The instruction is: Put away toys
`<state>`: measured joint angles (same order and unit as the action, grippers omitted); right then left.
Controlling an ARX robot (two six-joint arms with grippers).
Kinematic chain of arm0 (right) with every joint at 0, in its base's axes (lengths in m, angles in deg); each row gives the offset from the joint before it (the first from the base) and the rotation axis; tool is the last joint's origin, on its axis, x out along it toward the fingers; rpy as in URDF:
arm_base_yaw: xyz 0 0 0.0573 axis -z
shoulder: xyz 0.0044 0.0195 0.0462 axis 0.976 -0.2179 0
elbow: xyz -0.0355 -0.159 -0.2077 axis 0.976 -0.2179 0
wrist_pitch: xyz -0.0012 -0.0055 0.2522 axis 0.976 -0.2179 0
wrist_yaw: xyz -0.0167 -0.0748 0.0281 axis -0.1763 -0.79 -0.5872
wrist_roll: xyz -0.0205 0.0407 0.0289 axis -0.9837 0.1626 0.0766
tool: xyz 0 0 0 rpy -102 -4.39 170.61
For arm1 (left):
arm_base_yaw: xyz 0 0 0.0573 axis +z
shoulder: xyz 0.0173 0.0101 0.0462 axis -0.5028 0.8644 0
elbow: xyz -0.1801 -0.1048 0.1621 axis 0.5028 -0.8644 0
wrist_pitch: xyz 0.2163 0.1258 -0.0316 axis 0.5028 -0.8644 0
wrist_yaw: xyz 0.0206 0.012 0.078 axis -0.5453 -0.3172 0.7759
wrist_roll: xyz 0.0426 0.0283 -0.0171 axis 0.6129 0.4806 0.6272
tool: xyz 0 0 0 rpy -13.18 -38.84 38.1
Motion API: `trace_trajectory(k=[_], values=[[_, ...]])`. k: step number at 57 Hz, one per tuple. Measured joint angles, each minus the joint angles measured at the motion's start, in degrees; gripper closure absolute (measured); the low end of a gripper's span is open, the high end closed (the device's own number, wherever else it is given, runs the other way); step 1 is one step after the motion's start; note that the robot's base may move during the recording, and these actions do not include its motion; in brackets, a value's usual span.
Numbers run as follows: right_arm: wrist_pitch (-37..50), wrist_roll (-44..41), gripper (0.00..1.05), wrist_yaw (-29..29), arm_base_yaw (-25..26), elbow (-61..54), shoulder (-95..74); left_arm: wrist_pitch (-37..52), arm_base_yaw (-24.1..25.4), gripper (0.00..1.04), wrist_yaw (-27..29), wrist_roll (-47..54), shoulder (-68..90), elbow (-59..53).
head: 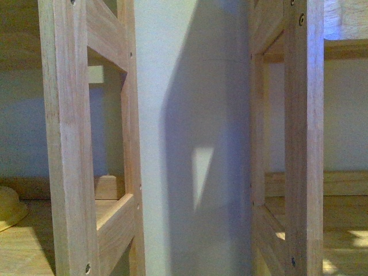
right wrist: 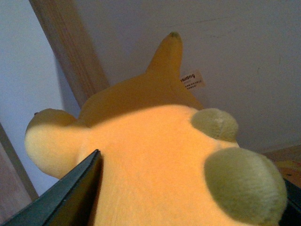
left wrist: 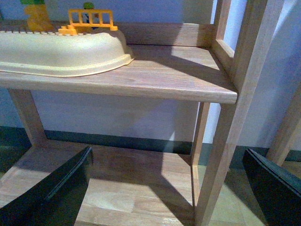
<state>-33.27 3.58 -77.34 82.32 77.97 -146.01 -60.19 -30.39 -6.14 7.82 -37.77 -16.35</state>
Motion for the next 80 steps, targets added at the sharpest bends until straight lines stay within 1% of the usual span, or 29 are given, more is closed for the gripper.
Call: trace_trajectory(k=[2,3,7,24,38,46,54,61,69,72,80], values=[[-0.24,0.04,0.06,-0.15,0.02,0.0,0.07,0.0,0.02,0.06,0.0,0.0,0.0,0.0],[-0.31,0.04,0.05,-0.15,0.04,0.0,0.09,0.0,0.0,0.06,0.0,0.0,0.0,0.0],[-0.98,0.02,0.07,-0.48,0.04,0.0,0.24,0.0,0.0,0.06,0.0,0.0,0.0,0.0],[-3.87,-0.02,0.07,-3.85,0.04,0.22,1.31,0.0,0.0,0.06,0.0,0.0,0.0,0.0],[-6.88,-1.01,0.07,-9.07,0.28,0.46,2.86,0.0,0.02,0.06,0.0,0.0,0.0,0.0],[-9.2,-3.13,0.07,-13.7,0.9,0.57,4.44,0.0,0.0,0.06,0.0,0.0,0.0,0.0],[-10.05,-4.76,0.07,-16.5,1.99,-0.02,6.99,0.0,0.0,0.06,0.0,0.0,0.0,0.0],[-9.97,-6.36,0.07,-18.36,3.43,-2.4,11.1,0.0,0.0,0.06,0.0,0.0,0.0,0.0],[-8.79,-8.2,0.07,-19.06,5.92,-8.44,18.23,0.0,0.0,0.06,0.0,0.0,0.0,0.0],[-8.57,-8.48,0.07,-18.91,6.86,-10.67,20.7,0.0,0.0,0.06,0.0,0.0,0.0,0.0],[-8.66,-8.31,0.07,-16.31,11.3,-19.17,29.88,0.0,0.0,0.06,0.0,0.0,0.0,0.0]])
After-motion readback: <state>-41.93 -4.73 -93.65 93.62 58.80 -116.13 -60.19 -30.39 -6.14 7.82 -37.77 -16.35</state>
